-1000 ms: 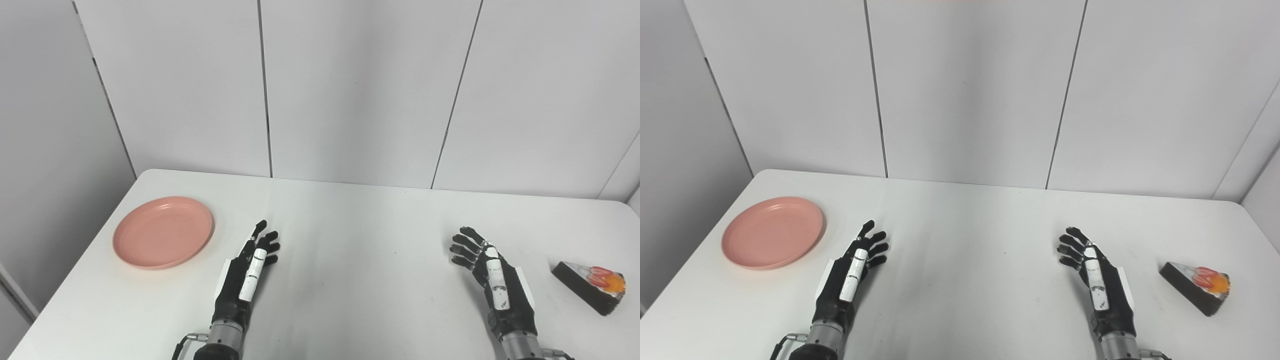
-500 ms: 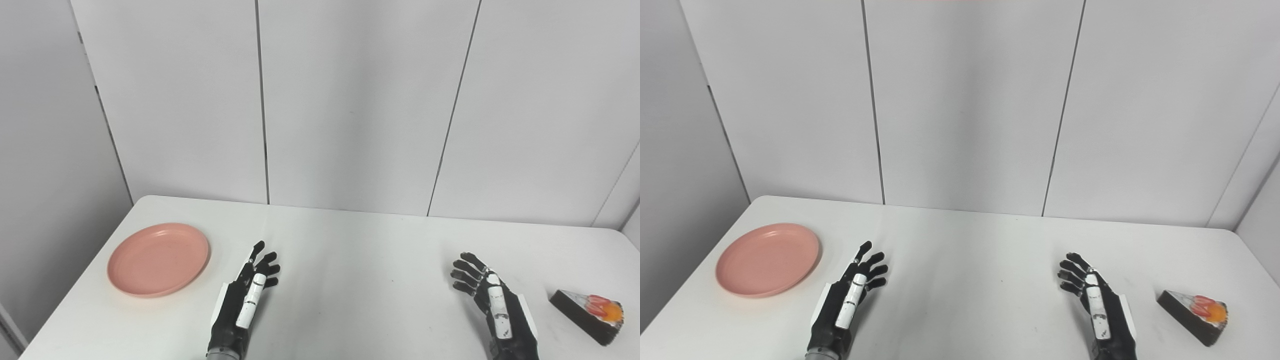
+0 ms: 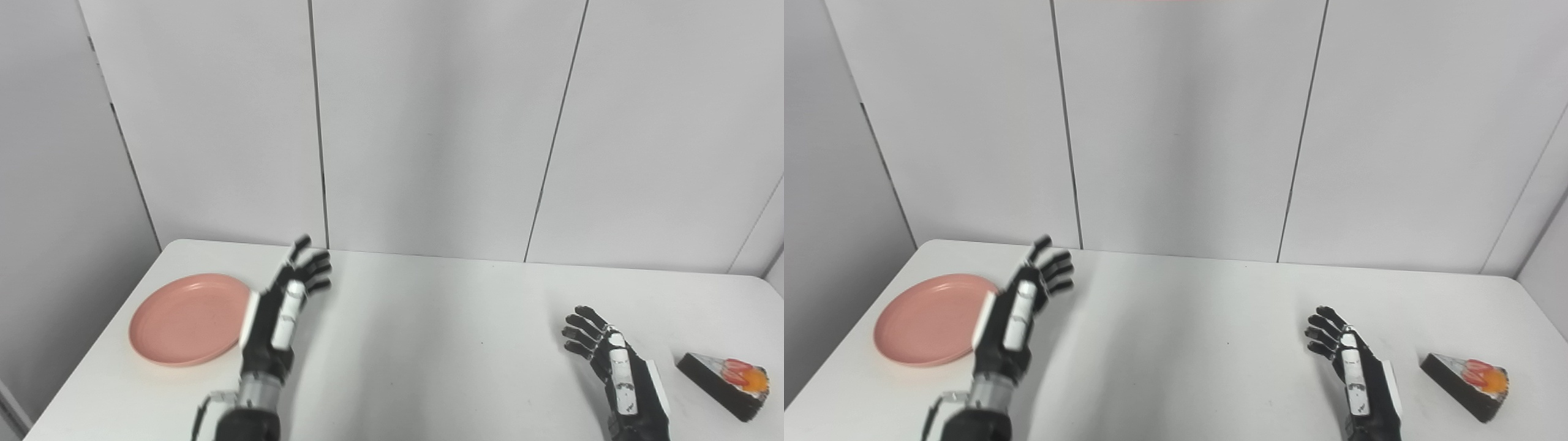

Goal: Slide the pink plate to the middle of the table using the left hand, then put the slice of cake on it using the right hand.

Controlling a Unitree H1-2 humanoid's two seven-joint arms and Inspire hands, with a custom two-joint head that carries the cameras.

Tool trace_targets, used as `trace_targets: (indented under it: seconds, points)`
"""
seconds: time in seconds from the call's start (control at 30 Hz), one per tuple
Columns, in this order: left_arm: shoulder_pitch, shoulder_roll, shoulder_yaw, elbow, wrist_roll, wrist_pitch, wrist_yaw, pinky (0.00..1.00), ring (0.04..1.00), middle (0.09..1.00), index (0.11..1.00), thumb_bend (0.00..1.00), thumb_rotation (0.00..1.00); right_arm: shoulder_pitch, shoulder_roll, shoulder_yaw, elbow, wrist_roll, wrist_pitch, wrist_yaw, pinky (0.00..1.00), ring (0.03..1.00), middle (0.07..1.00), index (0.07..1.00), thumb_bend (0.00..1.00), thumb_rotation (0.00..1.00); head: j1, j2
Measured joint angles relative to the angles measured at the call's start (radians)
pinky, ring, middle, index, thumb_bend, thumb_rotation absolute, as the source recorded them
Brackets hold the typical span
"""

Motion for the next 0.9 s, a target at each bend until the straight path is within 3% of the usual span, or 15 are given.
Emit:
trace_targets:
  seconds: [0.17,0.4,0.67,0.9]
  points:
    - [-0.08,0.066,0.04,0.021,-0.01,0.005,0.001,0.77,0.783,0.801,0.869,0.82,0.89,0.002,0.001,0.0,-0.004,0.0,0.0,0.0,0.74,0.759,0.781,0.783,0.82,1.0,0.002,0.0]
    - [-0.161,0.192,0.09,0.14,-0.004,-0.011,0.0,0.76,0.808,0.829,0.856,0.85,0.91,0.001,0.003,0.0,-0.004,-0.002,0.0,0.0,0.74,0.755,0.774,0.776,0.82,1.0,-0.002,0.0]
    - [-0.208,0.315,0.141,0.333,0.016,-0.071,0.007,0.74,0.778,0.805,0.831,0.84,0.93,0.002,0.002,-0.003,-0.004,-0.001,0.003,0.0,0.74,0.754,0.772,0.779,0.82,1.0,0.002,0.002]
    - [-0.244,0.383,0.16,0.516,0.038,-0.158,0.029,0.71,0.768,0.794,0.821,0.78,0.95,0.002,0.003,-0.003,-0.004,-0.002,0.003,0.0,0.75,0.758,0.775,0.78,0.81,1.0,0.005,0.006]
